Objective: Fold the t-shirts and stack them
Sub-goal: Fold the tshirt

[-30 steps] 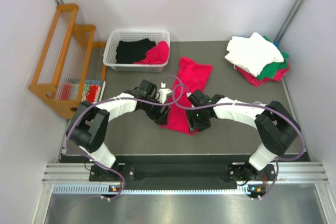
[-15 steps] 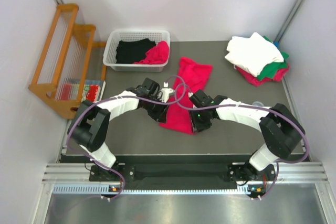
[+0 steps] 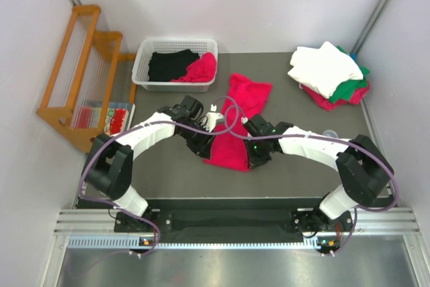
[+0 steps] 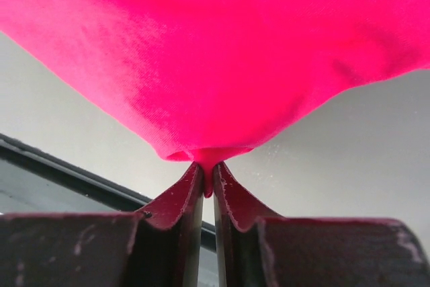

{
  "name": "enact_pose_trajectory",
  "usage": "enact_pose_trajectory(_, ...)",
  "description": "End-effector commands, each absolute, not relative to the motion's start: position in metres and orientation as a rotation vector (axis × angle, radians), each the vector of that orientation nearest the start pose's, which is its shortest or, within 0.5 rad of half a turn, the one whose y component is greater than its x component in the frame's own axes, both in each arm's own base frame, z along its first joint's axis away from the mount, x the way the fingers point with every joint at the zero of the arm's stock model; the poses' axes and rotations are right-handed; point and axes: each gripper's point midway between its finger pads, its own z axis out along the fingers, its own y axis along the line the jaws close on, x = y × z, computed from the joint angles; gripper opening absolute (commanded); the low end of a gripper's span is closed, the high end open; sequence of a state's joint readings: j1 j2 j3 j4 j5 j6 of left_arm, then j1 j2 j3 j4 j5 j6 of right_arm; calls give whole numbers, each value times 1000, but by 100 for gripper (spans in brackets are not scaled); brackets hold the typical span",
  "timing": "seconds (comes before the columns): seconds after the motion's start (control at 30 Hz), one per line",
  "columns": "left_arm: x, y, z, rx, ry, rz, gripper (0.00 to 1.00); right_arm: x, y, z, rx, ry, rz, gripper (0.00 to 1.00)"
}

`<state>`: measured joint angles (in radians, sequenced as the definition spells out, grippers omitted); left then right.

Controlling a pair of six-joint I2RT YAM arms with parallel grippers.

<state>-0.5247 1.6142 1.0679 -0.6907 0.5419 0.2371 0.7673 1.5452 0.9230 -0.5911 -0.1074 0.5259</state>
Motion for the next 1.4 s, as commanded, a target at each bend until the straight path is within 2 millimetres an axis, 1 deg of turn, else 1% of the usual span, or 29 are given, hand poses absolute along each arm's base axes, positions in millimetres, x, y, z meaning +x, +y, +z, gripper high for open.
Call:
enact_pose_trajectory(0.0,222,-228,99,1203,2446,-855,45,193,237,55,-363,2812,474,11)
enact_pose_trajectory(0.03,221,-228,98,1202,2451,-856,51,194,238,56,-365,2812,475,11)
enact_pose_trajectory(0.07,220,-228,97,1199,2458,-859,61,193,238,56,-366,2814,476,11)
enact_pose_trajectory(0.1,219,-226,91,1197,2473,-857,75,193,238,56,-372,2814,475,11)
enact_pose_trajectory(0.13,221,-227,88,1193,2466,-852,81,194,238,57,-374,2810,476,11)
enact_pose_trajectory(0.17,222,-226,84,1184,2472,-835,84,193,239,57,-377,2811,478,12)
enact_pose_trajectory(0.2,218,-222,75,1180,2494,-827,85,194,239,58,-381,2808,478,12)
enact_pose_trajectory(0.23,219,-222,71,1175,2494,-818,85,194,238,57,-381,2812,473,12)
enact_pose_trajectory(0.27,221,-222,66,1164,2493,-813,85,194,239,57,-379,2811,476,12)
enact_pose_trajectory(0.3,218,-220,59,1154,2516,-806,83,194,238,57,-381,2811,476,12)
enact_pose_trajectory(0.4,221,-219,52,1122,2538,-778,74,192,238,55,-378,2814,479,11)
enact_pose_trajectory(0.43,223,-219,52,1113,2536,-768,71,192,238,54,-379,2815,481,11)
enact_pose_trajectory(0.47,225,-218,52,1099,2536,-758,65,191,238,53,-382,2819,479,11)
enact_pose_trajectory(0.57,230,-220,55,1088,2533,-733,60,192,239,54,-381,2816,489,11)
enact_pose_trajectory(0.73,236,-222,52,1081,2533,-711,59,193,243,54,-384,2814,507,11)
enact_pose_trajectory(0.9,236,-224,40,1080,2567,-697,59,193,244,54,-386,2811,516,11)
enact_pose_trajectory(1.07,240,-223,34,1075,2580,-658,59,191,245,54,-384,2814,524,11)
enact_pose_trajectory(1.1,240,-224,34,1073,2581,-658,58,192,245,55,-382,2811,528,10)
enact_pose_trajectory(1.2,242,-226,33,1072,2587,-658,52,193,246,55,-382,2805,534,8)
enact_pose_trajectory(1.23,243,-226,33,1073,2586,-655,50,193,246,55,-380,2807,533,8)
enact_pose_trajectory(1.33,246,-226,32,1066,2588,-635,34,191,245,53,-379,2810,529,5)
enact_pose_trajectory(1.37,249,-226,33,1065,2589,-627,20,192,244,53,-377,2809,527,3)
